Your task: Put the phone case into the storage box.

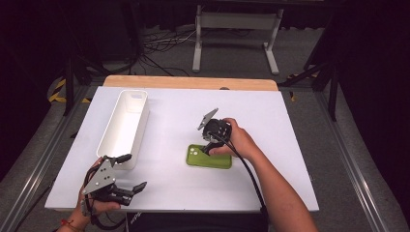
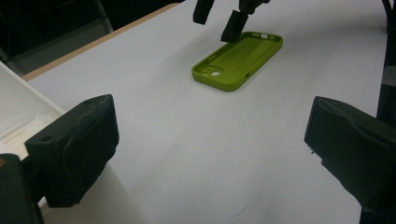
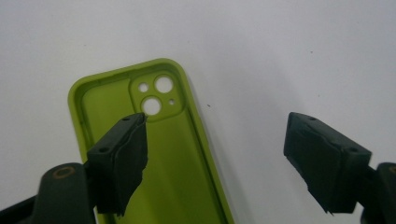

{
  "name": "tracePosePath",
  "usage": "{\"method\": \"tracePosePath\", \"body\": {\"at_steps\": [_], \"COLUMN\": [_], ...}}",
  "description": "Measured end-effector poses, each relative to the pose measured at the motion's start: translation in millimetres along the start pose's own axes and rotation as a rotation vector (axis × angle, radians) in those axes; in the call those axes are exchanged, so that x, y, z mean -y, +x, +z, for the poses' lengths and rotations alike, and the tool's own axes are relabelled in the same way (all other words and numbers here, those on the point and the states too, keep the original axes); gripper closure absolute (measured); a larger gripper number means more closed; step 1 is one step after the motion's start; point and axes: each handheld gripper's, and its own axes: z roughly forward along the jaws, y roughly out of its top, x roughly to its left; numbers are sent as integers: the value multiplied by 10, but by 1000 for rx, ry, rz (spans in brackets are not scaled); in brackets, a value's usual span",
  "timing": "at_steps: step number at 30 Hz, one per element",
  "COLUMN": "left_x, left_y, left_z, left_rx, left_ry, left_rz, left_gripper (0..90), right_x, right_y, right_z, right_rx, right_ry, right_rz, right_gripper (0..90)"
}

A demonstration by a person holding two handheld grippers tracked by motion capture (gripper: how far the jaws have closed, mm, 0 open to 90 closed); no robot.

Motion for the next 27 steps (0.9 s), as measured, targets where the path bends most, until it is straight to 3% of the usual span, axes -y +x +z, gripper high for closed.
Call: {"method": "tracePosePath", "body": {"at_steps": [7, 19, 27], "left_x": [14, 47, 53], "left_y": [-12, -50, -48], "left_z": [-1, -51, -79], "left_rx": [-1, -2, -3], "left_ry": [9, 19, 24], "left_rz": [2, -16, -21], "left_gripper": [40, 40, 42], "right_x": [-100, -297, -373], "right_y": [4, 25, -38], "right_z": [145, 353, 439], "right_rx": [-25, -72, -138], "right_ry": [33, 116, 161], "right_rz": [-19, -118, -117], "right_gripper": [307, 548, 676]}}
